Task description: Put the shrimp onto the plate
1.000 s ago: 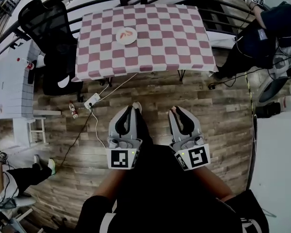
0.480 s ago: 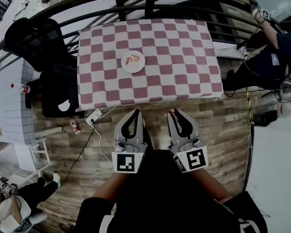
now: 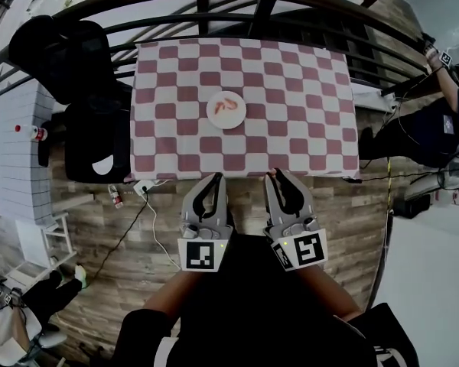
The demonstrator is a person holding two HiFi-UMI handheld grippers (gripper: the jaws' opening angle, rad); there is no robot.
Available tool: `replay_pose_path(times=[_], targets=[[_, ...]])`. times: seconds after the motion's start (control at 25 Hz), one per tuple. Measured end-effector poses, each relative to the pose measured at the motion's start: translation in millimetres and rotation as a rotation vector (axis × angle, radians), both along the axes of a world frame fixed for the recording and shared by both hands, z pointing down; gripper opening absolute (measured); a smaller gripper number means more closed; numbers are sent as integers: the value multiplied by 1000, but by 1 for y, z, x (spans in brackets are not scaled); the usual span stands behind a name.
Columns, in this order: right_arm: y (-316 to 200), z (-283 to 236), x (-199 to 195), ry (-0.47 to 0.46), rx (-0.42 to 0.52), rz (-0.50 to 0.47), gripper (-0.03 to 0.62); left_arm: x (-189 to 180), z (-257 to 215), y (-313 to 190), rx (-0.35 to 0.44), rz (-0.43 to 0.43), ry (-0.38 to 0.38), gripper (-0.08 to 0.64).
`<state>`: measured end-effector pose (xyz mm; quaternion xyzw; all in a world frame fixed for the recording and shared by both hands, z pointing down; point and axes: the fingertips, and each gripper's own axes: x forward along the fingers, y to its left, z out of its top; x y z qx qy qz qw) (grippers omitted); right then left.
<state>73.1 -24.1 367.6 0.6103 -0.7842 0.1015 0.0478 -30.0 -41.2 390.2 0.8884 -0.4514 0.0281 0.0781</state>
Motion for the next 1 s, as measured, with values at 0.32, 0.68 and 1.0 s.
replay_pose_path(times=[0.32, 0.68, 1.0], targets=[[-26, 3, -8, -7, -20, 13, 58, -13, 7, -21, -11, -3, -2, 9], [-33, 3, -25, 22, -18, -23, 58, -39, 9, -34, -8, -62, 29, 9], [-35, -2, -37, -30, -30, -65, 58, -32, -3, -25, 14, -32, 61, 9]])
